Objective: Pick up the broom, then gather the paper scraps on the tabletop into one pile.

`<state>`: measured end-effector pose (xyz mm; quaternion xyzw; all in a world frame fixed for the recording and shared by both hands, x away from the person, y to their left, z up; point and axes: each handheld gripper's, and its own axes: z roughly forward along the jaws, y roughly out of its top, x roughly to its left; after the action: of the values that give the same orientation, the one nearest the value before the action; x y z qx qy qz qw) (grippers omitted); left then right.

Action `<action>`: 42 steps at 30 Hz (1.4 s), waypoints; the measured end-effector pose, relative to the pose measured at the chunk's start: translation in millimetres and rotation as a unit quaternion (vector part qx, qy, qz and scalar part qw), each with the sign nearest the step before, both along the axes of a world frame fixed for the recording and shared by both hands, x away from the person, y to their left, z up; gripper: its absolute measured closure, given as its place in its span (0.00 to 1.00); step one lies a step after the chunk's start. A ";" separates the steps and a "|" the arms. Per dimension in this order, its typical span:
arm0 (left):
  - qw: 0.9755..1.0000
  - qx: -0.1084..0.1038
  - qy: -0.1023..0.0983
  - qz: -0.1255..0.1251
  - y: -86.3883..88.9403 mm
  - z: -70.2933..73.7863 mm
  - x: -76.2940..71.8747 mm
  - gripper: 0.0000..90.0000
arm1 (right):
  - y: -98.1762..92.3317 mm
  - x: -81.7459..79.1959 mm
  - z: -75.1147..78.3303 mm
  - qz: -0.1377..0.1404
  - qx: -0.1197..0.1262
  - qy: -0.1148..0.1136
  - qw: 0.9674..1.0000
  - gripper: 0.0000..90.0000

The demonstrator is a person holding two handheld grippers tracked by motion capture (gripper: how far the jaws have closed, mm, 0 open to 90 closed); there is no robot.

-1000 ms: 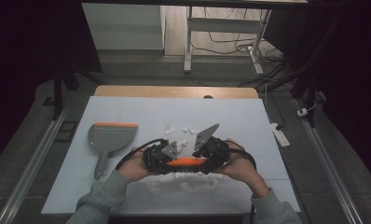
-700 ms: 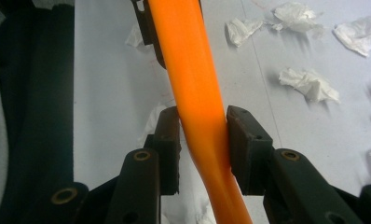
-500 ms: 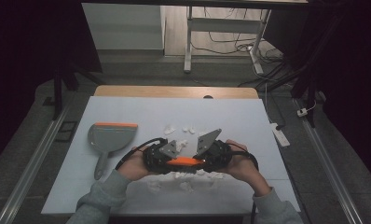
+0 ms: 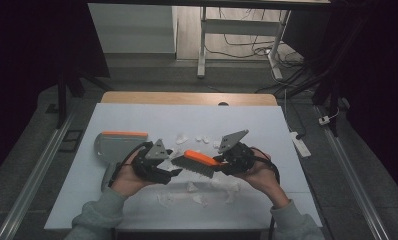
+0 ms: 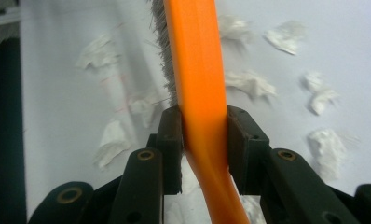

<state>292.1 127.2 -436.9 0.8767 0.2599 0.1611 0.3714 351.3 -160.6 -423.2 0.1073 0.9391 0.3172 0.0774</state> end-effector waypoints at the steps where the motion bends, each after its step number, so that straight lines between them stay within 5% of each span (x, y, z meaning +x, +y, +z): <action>1: 1.000 -0.005 0.000 0.011 4.8 -0.5 -2.5 0.35 | -4.2 3.7 0.0 -0.012 0.010 0.005 1.000 0.76; 9: 0.997 -0.039 -0.008 0.062 45.0 -5.7 -29.6 0.35 | -13.8 10.4 2.7 -0.046 0.034 0.011 0.998 0.76; 21: 0.987 -0.077 0.017 0.141 103.1 -43.0 -48.6 0.34 | -24.5 17.8 5.9 -0.083 0.066 0.013 0.994 0.76; 33: 0.985 -0.082 0.017 0.150 111.6 -48.1 -49.9 0.34 | -32.3 27.2 6.5 -0.118 0.078 0.006 0.990 0.76; 42: 0.985 -0.084 0.023 0.149 112.8 -49.4 -47.9 0.34 | -53.2 48.2 4.0 -0.173 0.089 -0.003 0.981 0.78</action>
<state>244.2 240.1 -486.3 0.7971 0.4089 0.1720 0.4097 399.5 -213.8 -419.1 0.2741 0.8742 0.3812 0.1239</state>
